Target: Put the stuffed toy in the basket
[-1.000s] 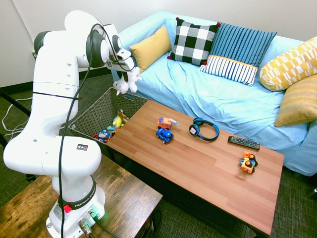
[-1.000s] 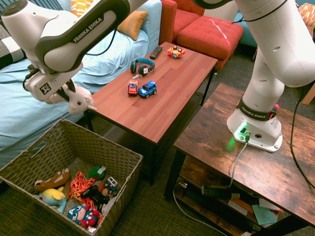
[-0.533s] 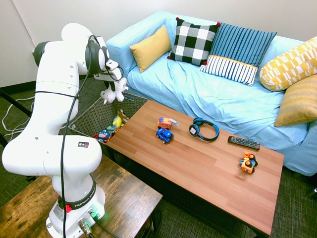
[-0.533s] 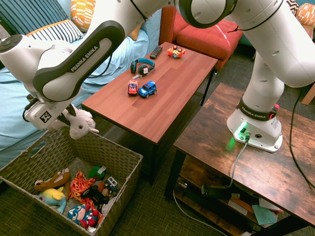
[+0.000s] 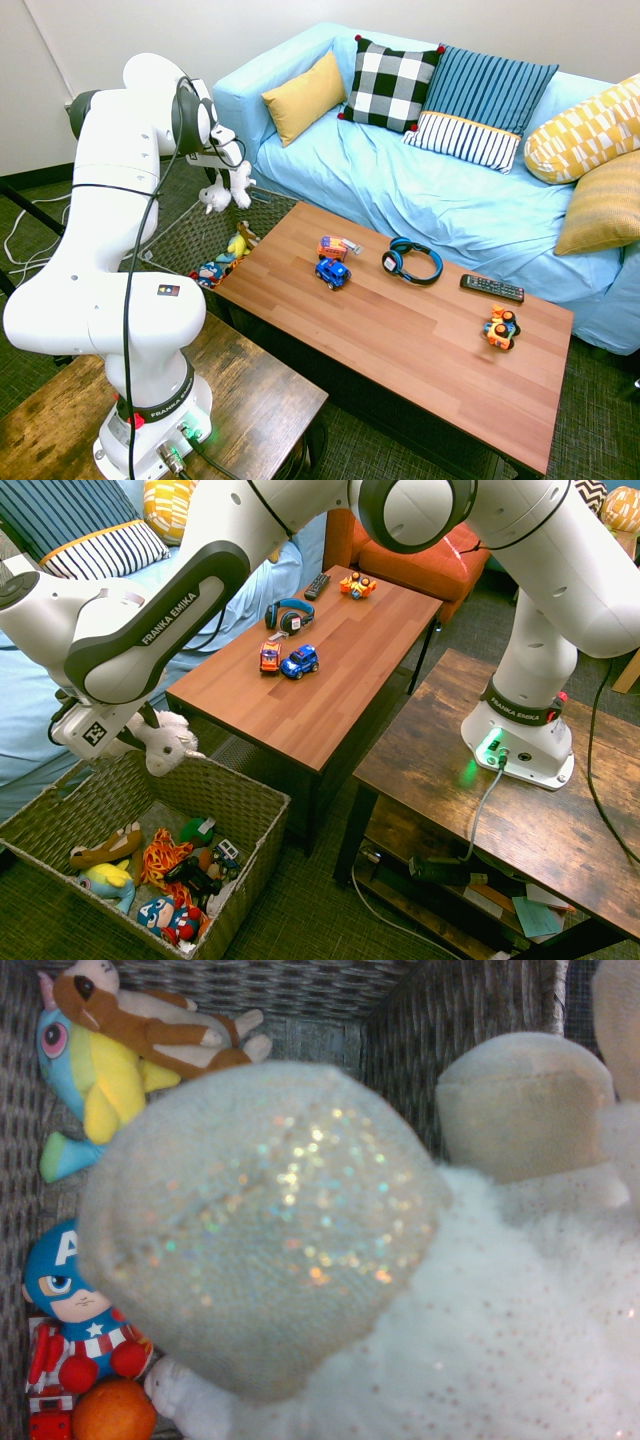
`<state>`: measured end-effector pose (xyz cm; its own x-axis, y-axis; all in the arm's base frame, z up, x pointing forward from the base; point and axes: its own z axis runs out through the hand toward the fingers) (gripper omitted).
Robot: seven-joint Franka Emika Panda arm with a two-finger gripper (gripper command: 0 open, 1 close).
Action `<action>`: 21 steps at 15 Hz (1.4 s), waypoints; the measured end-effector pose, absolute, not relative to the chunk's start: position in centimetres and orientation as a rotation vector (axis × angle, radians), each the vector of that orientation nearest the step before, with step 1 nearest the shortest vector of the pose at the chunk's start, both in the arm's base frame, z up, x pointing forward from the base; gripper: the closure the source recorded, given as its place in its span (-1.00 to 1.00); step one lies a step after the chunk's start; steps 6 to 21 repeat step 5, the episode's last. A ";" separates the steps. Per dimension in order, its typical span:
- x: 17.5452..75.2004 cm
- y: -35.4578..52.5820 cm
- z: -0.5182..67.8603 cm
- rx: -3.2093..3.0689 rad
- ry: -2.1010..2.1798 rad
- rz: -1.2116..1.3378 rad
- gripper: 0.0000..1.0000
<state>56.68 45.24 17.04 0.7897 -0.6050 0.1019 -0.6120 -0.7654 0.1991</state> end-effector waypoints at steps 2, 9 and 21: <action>56.8 45.1 17.1 2.748 -0.958 0.036 -1.00; 57.4 44.8 17.9 2.735 -0.978 0.030 -1.00; 57.4 44.8 17.9 2.735 -0.978 0.030 -1.00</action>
